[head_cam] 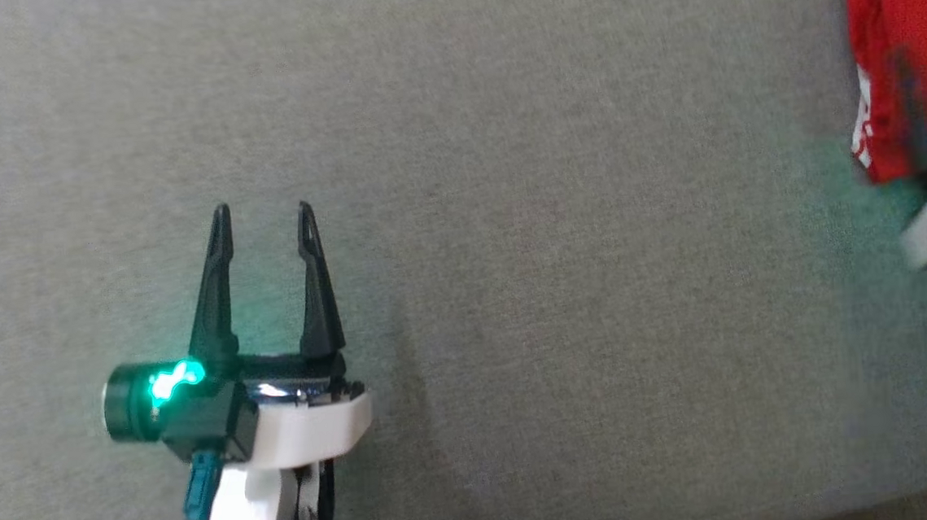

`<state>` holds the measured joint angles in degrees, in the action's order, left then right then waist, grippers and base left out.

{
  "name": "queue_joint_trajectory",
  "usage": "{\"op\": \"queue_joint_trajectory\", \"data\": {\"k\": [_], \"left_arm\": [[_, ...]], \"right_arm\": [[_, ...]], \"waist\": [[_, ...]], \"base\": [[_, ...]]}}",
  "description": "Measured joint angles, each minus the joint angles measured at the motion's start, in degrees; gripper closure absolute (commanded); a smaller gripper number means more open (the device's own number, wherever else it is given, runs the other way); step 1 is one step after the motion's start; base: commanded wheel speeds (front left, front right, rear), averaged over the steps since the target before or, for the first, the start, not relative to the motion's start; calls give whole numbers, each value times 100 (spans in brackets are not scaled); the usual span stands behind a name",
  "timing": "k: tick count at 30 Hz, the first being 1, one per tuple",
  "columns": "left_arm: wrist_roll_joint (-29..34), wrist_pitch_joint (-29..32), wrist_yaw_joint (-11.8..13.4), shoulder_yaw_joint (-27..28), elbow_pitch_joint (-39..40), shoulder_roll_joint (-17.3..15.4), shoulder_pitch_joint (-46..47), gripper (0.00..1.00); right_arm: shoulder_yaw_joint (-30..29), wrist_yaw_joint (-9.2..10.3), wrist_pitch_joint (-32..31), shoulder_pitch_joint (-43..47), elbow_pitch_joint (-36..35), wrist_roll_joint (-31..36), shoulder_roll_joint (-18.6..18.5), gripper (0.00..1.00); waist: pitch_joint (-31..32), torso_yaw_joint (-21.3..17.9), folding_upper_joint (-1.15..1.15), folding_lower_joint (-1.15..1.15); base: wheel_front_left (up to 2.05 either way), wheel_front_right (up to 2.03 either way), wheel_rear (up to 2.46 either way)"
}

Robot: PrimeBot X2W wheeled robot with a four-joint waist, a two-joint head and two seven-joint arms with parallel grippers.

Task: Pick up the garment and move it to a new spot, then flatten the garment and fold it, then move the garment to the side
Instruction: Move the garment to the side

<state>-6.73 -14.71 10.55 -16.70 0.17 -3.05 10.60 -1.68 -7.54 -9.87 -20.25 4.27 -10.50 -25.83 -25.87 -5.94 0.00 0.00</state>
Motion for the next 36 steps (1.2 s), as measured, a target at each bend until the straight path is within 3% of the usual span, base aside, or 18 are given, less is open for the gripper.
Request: {"op": "queue_joint_trajectory", "data": {"k": [2, 13, 24, 30, 36], "left_arm": [[-140, 0, -53, 1, -34, 3, -172, 0], [-244, 0, -97, 99, -93, 4, -977, 0], [-210, 0, -311, 287, -31, 1, -1922, 0], [-20, 0, -508, 452, -254, -2, -2204, 0], [12, 1, -508, 621, -497, -5, -2296, 0]], "right_arm": [[503, 1, 545, 172, 333, -9, 364, 0], [1871, 1, 2397, 648, 1873, -62, 1310, 0], [869, 1, 2425, 2369, 676, 978, 2162, 0], [677, 1, 2425, 2837, 153, 1326, 2287, 0], [703, 1, 2425, 2947, 134, 1093, 2317, 0]], "waist": [[275, 111, 0, 0], [1436, 529, 0, -1], [2435, 781, 0, -1], [2702, 729, 0, -1], [2831, 593, 0, 0]], "base": [[0, 0, 0], [0, 0, 0], [0, 0, 0], [0, 0, 0], [0, 0, 0]]}}
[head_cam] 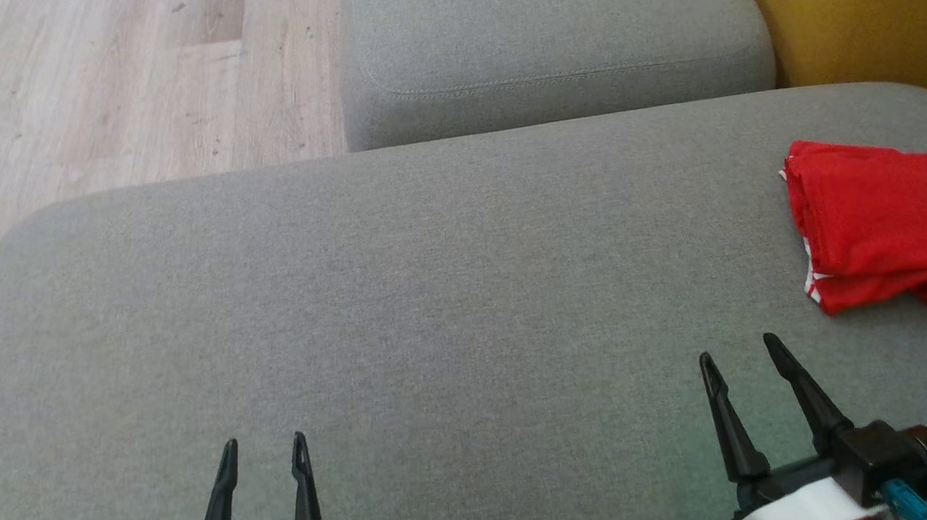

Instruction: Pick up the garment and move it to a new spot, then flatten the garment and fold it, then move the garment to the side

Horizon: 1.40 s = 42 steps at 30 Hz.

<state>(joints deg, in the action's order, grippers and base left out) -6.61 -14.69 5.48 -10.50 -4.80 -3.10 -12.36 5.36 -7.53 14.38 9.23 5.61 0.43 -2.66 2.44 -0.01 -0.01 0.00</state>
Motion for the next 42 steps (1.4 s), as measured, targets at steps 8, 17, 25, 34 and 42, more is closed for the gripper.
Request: {"op": "queue_joint_trajectory", "data": {"k": [8, 17, 25, 34, 42], "left_arm": [[-48, 0, 16, 33, -45, 0, -1, 0], [-108, 37, 55, -5, -606, 5, -126, 100], [-621, 102, -1, 5, -616, -14, -112, 100], [-1273, 213, -100, 59, -657, -21, -49, 100], [-1847, 314, -198, 120, -695, -29, 97, 100]], "right_arm": [[-31, 0, 0, 1, 46, -93, 1, 0], [-7, 0, -30, 227, 620, -154, 2, 100], [-13, 0, -96, 203, 630, -702, 0, 100], [-43, 0, -237, 155, 650, -1399, -5, 100], [-94, 0, -328, 35, 680, -2017, -13, 100]], "waist": [[32, -52, 0, 0], [23, -61, 0, 0], [6, -57, 0, 0], [-14, -53, 0, 0], [-33, -48, 0, 0]], "base": [[0, 0, 0], [0, 0, 0], [0, 0, 0], [0, 0, 0], [0, 0, 0]]}}
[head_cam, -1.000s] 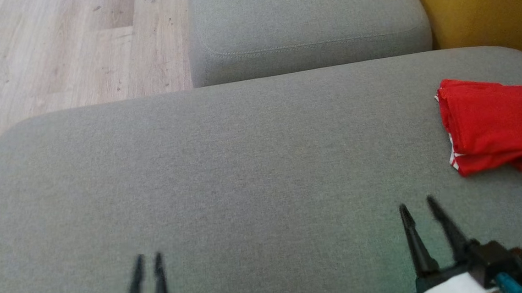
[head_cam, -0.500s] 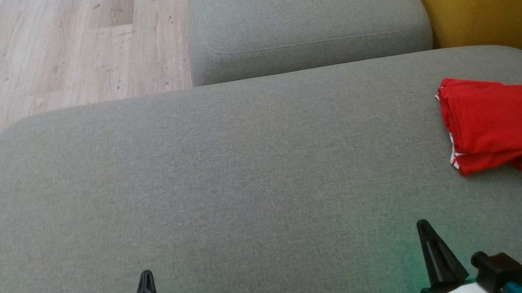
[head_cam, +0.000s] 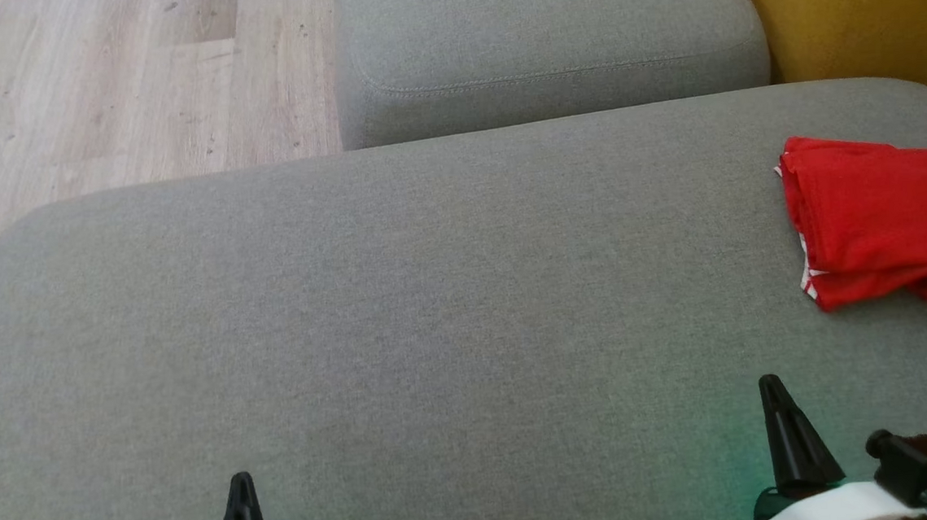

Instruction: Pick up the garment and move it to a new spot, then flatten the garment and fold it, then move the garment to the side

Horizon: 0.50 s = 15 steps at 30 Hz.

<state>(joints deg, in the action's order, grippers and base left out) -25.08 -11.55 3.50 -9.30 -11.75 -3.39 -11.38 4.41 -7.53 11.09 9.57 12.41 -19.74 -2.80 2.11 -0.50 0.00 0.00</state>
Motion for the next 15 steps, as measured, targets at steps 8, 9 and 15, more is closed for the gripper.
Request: {"op": "queue_joint_trajectory", "data": {"k": [8, 9, 15], "left_arm": [[-575, 119, -59, 45, -31, -9, 102, 100], [-645, 143, -101, 53, -37, -12, 112, 100], [-1066, 210, -156, 127, -49, -24, 203, 100]], "right_arm": [[-63, 0, -105, -108, 33, -605, -18, 100], [-73, 0, -108, -118, 32, -684, -19, 100], [-112, 0, -211, -175, 43, -1141, -31, 100]], "waist": [[-18, 4, 0, 0], [-21, 4, 0, 0], [-35, 8, 0, 0]], "base": [[0, 0, 0], [0, 0, 0], [0, 0, 0]]}}
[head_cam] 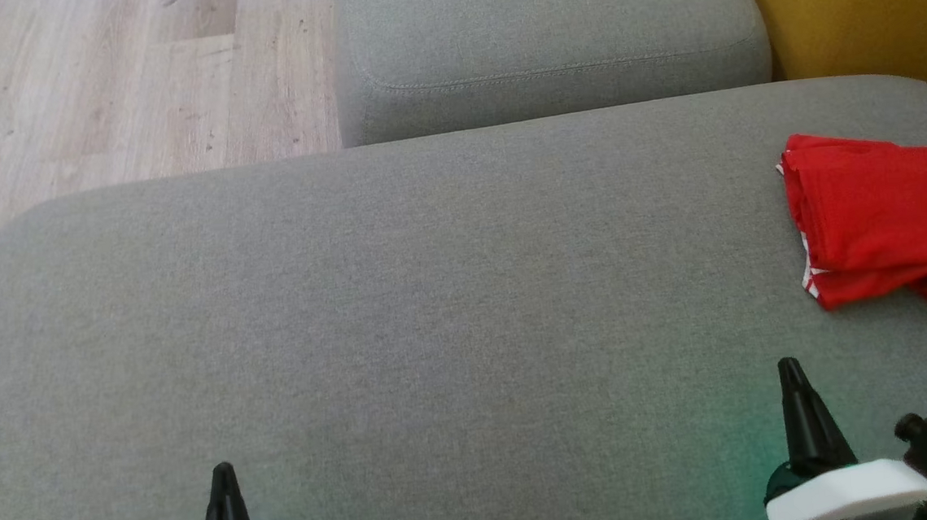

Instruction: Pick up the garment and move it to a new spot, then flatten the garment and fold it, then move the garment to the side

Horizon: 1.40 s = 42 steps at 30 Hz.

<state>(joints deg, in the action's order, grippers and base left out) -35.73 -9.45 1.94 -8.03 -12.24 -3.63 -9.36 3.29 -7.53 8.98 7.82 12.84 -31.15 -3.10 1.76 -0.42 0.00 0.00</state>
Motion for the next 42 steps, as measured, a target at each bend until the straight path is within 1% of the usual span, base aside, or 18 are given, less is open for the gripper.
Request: {"op": "queue_joint_trajectory", "data": {"k": [22, 23, 27, 32, 42], "left_arm": [[-1452, 341, -205, 216, -80, -26, 266, 100], [-1527, 342, -243, 227, -86, -26, 282, 100], [-1796, 405, -255, 263, -88, -26, 355, 100], [-2204, 493, -349, 319, -122, -27, 421, 100], [-2881, 645, -447, 444, -148, -29, 578, 100]], "right_arm": [[-178, 0, -297, -259, 64, -1557, -29, 100], [-187, 0, -305, -259, 66, -1638, -29, 100], [-220, 0, -367, -268, 88, -1926, -31, 100], [-275, 0, -457, -407, 94, -2366, -34, 100], [-376, 0, -608, -499, 130, -3099, -41, 100]], "waist": [[-49, 10, 0, 0], [-51, 11, 0, 0], [-60, 13, 0, 0], [-73, 16, 0, 0], [-96, 21, 0, 0]], "base": [[0, 0, 0], [0, 0, 0], [0, 0, 0], [0, 0, 0], [0, 0, 0]]}}
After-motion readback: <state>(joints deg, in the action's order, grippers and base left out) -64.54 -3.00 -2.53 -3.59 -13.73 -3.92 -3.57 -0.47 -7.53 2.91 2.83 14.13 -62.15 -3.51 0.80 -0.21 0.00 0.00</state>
